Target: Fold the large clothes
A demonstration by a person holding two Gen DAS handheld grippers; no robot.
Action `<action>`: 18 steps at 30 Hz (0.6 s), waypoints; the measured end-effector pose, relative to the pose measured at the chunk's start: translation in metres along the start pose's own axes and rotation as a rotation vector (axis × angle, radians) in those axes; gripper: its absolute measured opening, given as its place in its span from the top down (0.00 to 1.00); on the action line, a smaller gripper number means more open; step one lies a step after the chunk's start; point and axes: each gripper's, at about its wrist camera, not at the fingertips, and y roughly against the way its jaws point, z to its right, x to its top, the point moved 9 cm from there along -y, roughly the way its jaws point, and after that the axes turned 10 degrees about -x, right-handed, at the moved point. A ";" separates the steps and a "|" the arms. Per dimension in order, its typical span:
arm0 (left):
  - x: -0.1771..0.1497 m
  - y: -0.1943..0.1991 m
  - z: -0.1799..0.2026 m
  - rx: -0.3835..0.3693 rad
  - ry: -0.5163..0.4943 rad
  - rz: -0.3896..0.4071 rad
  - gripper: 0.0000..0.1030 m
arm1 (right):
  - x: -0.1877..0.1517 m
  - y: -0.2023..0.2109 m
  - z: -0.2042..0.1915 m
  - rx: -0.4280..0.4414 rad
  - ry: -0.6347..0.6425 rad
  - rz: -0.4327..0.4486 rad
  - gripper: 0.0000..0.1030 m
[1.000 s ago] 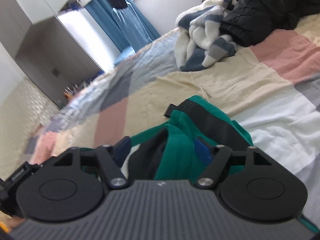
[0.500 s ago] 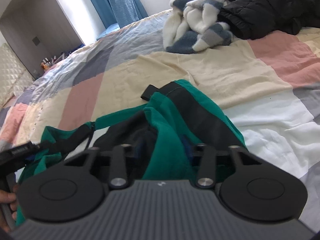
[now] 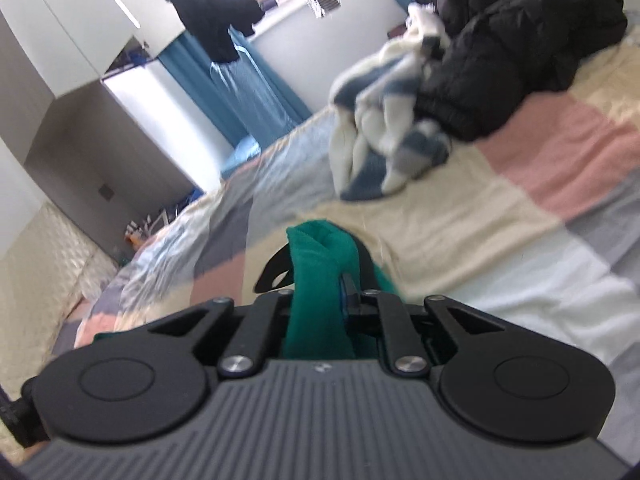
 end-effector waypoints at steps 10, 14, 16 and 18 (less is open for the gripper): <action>0.018 -0.070 -0.031 0.115 0.037 -0.089 0.96 | 0.032 -0.056 0.000 -0.093 -0.027 -0.001 0.88; 0.009 -0.110 -0.048 0.167 0.023 -0.151 0.95 | 0.026 -0.096 0.007 -0.162 0.017 -0.036 0.88; 0.003 -0.127 -0.053 0.196 -0.020 -0.179 0.95 | 0.020 -0.111 0.010 -0.188 0.043 -0.050 0.88; -0.006 -0.142 -0.061 0.223 -0.034 -0.223 0.95 | 0.014 -0.127 0.014 -0.208 0.063 -0.069 0.88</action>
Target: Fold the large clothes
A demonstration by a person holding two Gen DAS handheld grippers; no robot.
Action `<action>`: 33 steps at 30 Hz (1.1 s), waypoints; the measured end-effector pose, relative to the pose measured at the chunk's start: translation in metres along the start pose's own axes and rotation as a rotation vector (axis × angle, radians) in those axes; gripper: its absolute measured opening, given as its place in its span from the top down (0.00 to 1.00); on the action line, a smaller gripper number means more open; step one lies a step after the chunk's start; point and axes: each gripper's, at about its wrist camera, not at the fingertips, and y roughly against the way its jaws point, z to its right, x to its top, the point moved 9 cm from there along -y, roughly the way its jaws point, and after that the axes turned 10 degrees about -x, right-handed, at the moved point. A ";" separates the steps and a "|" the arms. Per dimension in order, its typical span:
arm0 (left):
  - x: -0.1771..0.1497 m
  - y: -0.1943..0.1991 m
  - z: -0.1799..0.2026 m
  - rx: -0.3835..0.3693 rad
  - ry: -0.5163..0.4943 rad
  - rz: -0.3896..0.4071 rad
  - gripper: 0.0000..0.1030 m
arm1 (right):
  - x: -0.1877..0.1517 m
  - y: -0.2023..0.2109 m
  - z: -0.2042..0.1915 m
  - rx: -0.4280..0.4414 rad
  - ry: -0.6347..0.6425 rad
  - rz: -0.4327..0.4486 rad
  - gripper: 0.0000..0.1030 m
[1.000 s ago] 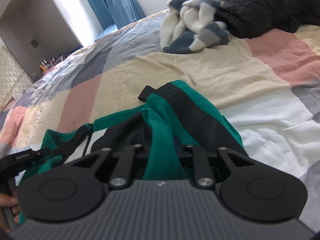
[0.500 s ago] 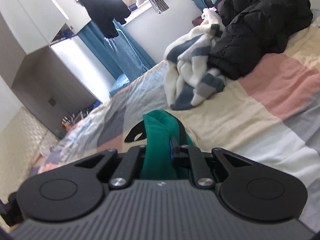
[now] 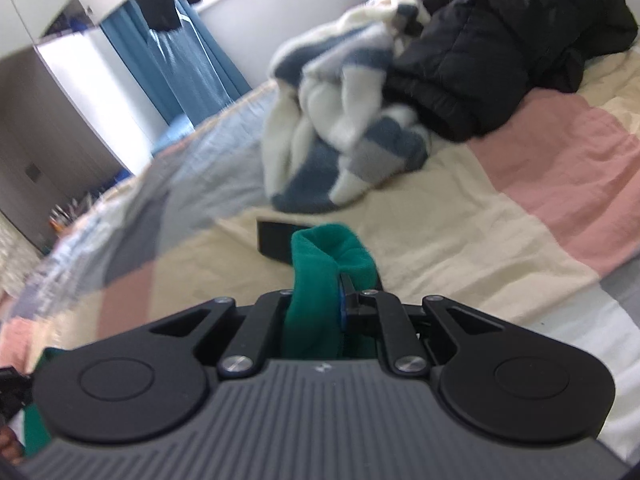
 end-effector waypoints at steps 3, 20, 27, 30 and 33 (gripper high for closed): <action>-0.013 -0.026 -0.010 0.039 -0.017 -0.076 0.95 | -0.007 -0.022 0.003 -0.047 0.050 -0.014 0.88; -0.010 0.060 0.033 -0.118 -0.200 -0.107 0.49 | -0.013 0.019 -0.007 0.087 0.070 -0.008 0.50; -0.039 0.155 0.070 -0.189 -0.323 -0.037 0.49 | -0.024 0.082 -0.016 0.147 0.138 0.047 0.42; -0.068 0.191 0.079 -0.244 -0.330 -0.021 0.49 | -0.029 0.111 -0.018 0.177 0.139 0.077 0.42; -0.098 0.221 0.082 -0.296 -0.315 -0.007 0.49 | -0.039 0.139 -0.022 0.216 0.150 0.100 0.42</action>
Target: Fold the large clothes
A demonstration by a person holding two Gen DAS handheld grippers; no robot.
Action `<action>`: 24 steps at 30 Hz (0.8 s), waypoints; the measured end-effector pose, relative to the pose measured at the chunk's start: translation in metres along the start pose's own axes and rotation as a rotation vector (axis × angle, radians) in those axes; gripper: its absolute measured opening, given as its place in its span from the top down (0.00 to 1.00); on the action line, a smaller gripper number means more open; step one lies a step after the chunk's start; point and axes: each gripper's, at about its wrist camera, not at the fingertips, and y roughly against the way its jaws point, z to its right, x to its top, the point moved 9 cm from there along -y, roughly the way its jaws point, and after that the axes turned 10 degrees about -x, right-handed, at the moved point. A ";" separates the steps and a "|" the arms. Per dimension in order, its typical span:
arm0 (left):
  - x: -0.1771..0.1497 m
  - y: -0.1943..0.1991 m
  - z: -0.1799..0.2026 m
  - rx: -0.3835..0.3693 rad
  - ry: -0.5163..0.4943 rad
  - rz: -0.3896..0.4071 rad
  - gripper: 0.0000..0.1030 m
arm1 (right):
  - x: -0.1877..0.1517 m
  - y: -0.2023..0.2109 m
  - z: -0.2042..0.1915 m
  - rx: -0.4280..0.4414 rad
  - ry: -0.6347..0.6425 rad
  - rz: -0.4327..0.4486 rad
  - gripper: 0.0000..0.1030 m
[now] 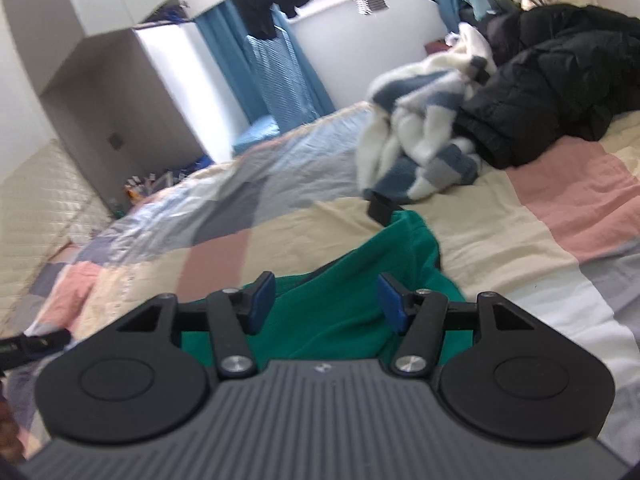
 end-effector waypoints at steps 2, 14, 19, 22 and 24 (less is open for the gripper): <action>-0.016 0.014 0.011 -0.013 -0.010 0.014 0.49 | -0.009 0.016 -0.010 0.030 0.021 0.008 0.42; -0.091 0.026 0.036 0.010 -0.120 -0.031 0.49 | -0.099 0.060 -0.054 0.097 0.143 -0.080 0.42; -0.109 0.012 0.029 0.019 -0.138 -0.068 0.49 | -0.115 0.051 -0.064 0.062 0.237 -0.098 0.41; -0.121 0.002 0.021 0.027 -0.136 -0.115 0.49 | -0.123 0.043 -0.063 0.065 0.256 -0.129 0.39; -0.129 -0.005 0.016 0.032 -0.126 -0.135 0.49 | -0.129 0.034 -0.062 0.069 0.265 -0.163 0.38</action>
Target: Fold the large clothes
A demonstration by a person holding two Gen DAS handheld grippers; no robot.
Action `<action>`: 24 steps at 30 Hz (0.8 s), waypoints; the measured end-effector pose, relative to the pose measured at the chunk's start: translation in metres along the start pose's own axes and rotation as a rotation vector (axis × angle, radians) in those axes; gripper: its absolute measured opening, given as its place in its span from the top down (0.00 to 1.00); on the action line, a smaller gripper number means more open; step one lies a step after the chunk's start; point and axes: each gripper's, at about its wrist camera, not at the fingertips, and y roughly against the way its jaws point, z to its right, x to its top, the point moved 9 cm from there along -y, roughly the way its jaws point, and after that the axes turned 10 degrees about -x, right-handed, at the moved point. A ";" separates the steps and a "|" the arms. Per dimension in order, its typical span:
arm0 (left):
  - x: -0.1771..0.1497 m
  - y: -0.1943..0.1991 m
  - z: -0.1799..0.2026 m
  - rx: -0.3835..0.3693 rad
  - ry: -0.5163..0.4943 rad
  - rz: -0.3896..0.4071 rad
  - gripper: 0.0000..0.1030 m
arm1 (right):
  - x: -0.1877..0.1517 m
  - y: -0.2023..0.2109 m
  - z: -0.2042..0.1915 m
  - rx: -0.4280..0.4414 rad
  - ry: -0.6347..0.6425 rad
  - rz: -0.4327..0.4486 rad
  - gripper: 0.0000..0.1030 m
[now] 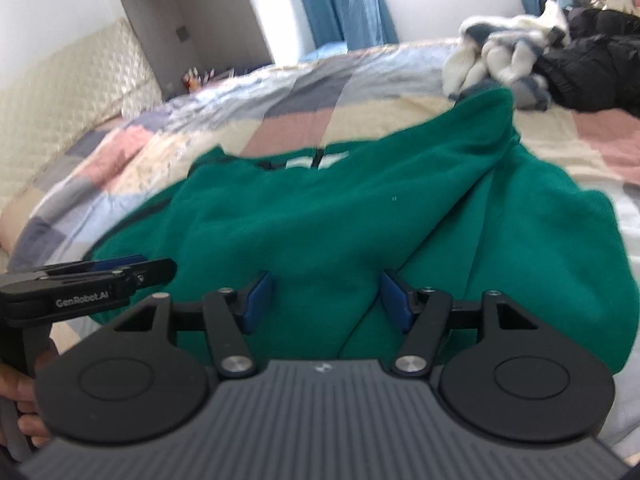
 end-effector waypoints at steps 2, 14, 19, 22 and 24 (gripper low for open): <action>-0.003 -0.006 -0.002 0.007 0.002 -0.004 0.49 | -0.006 -0.010 0.000 -0.003 -0.017 -0.038 0.37; -0.012 0.035 0.011 0.013 0.022 0.071 0.49 | -0.004 0.021 -0.003 -0.017 -0.058 0.011 0.34; -0.028 0.057 0.008 0.045 0.053 0.094 0.49 | -0.011 0.041 -0.001 0.038 -0.163 0.004 0.34; -0.038 0.064 0.003 0.050 0.081 0.084 0.49 | -0.020 0.045 -0.001 0.095 -0.253 -0.035 0.34; -0.045 0.068 -0.001 0.052 0.109 0.081 0.49 | -0.028 0.044 -0.003 0.135 -0.299 -0.069 0.32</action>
